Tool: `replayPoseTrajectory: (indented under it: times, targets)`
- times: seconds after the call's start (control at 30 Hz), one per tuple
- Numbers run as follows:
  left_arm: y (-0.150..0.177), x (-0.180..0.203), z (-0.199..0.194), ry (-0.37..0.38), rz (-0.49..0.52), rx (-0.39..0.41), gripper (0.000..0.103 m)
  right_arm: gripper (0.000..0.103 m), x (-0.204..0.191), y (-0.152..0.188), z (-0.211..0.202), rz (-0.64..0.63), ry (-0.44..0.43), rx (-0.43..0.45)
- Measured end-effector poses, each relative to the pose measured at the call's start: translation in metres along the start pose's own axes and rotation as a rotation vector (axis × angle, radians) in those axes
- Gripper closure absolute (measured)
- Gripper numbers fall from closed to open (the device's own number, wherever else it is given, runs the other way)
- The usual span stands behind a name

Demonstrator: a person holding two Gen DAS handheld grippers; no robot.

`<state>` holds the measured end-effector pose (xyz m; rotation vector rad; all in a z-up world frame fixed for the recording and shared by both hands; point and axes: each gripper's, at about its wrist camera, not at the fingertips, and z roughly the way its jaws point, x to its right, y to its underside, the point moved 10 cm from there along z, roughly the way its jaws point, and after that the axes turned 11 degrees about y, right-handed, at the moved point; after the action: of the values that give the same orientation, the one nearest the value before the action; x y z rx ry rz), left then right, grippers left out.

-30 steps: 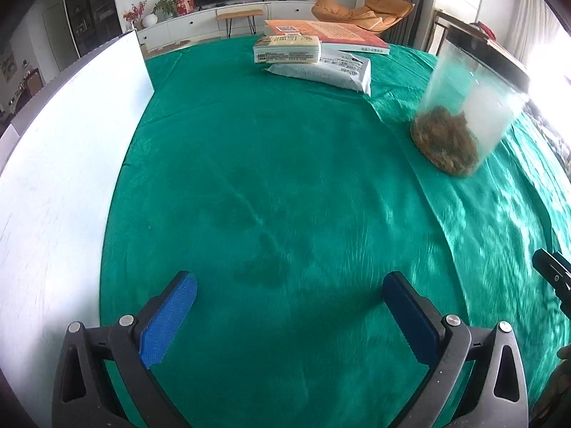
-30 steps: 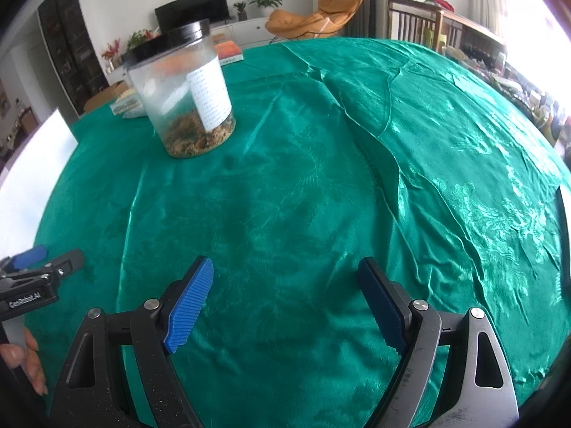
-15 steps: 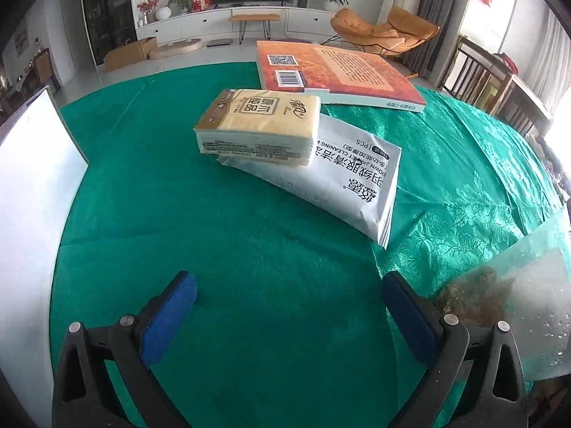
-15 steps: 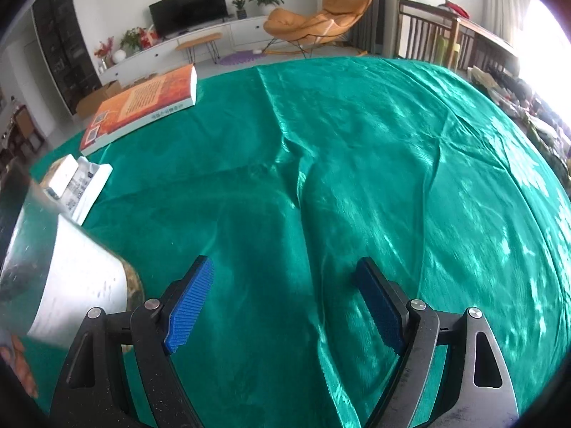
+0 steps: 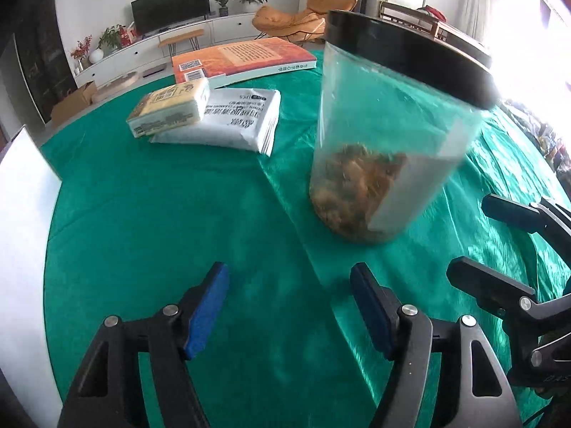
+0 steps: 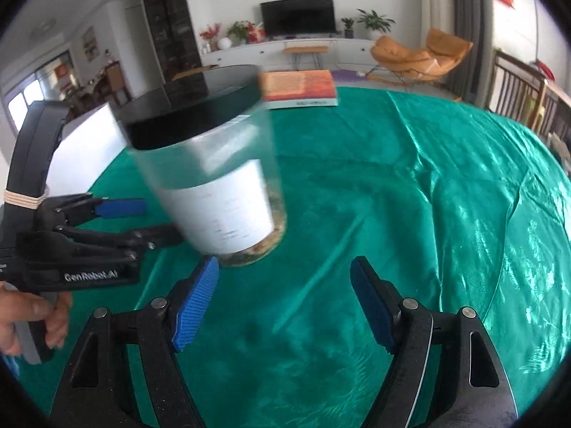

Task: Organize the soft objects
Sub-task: 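Move the left gripper to the tan tissue pack on the white wipes bag, then grasp the tan tissue pack with the left gripper and lift it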

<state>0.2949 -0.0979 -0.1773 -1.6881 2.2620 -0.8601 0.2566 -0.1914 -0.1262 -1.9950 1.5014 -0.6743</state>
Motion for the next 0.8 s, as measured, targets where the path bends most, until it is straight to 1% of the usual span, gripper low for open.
replayPoseTrajectory:
  times: [0.07,0.13,0.17,0.2,0.23,0.3,0.33,0.37,0.4,0.43,0.5,0.57,0.6,0.67,0.73,0.8]
  targets:
    - [0.015,-0.007,-0.015,0.019,-0.055,0.008,0.032,0.024,-0.004,0.013,-0.011,0.033,-0.002,-0.017]
    - [0.021,-0.023,-0.028,0.006,-0.100,0.020,0.026,0.024,0.006,0.026,-0.028,0.097,0.035,0.001]
    - [0.017,-0.034,-0.032,-0.006,-0.116,0.027,0.020,0.024,0.011,0.034,-0.036,0.136,0.044,0.005]
    - [0.009,-0.047,-0.036,-0.020,-0.147,0.032,0.018,0.024,0.016,0.040,-0.044,0.179,0.046,0.007]
    - [-0.003,-0.062,-0.038,-0.011,-0.205,0.038,0.018,0.024,0.020,0.046,-0.050,0.224,0.040,0.011]
    - [-0.036,-0.087,-0.046,0.078,-0.375,0.089,0.018,0.023,0.027,0.061,-0.063,0.313,0.021,0.018]
    - [-0.055,-0.098,-0.050,0.104,-0.443,0.121,0.018,0.023,0.029,0.069,-0.065,0.347,0.011,0.006]
    - [-0.075,-0.107,-0.052,0.107,-0.473,0.144,0.018,0.023,0.032,0.075,-0.064,0.375,0.005,-0.023]
    - [-0.097,-0.113,-0.053,0.096,-0.461,0.156,0.018,0.023,0.036,0.081,-0.061,0.399,0.003,-0.046]
    - [-0.120,-0.118,-0.048,0.072,-0.422,0.158,0.018,0.023,0.041,0.083,-0.058,0.423,0.006,-0.058]
    - [-0.160,-0.125,-0.042,-0.008,-0.320,0.158,0.017,0.023,0.051,0.085,-0.054,0.458,0.005,-0.067]
    - [-0.188,-0.131,-0.030,-0.090,-0.246,0.144,0.017,0.023,0.054,0.082,-0.052,0.454,0.009,-0.062]
    - [-0.200,-0.130,-0.021,-0.107,-0.212,0.129,0.017,0.022,0.052,0.081,-0.052,0.441,0.014,-0.061]
    - [-0.212,-0.121,0.003,-0.123,-0.123,0.083,0.017,0.022,0.048,0.080,-0.049,0.409,0.024,-0.064]
    - [-0.214,-0.108,0.035,-0.141,-0.032,-0.005,0.017,0.021,0.046,0.079,-0.047,0.392,0.023,-0.063]
    - [-0.209,-0.105,0.067,-0.157,0.029,-0.091,0.017,0.021,0.047,0.080,-0.048,0.402,0.008,-0.057]
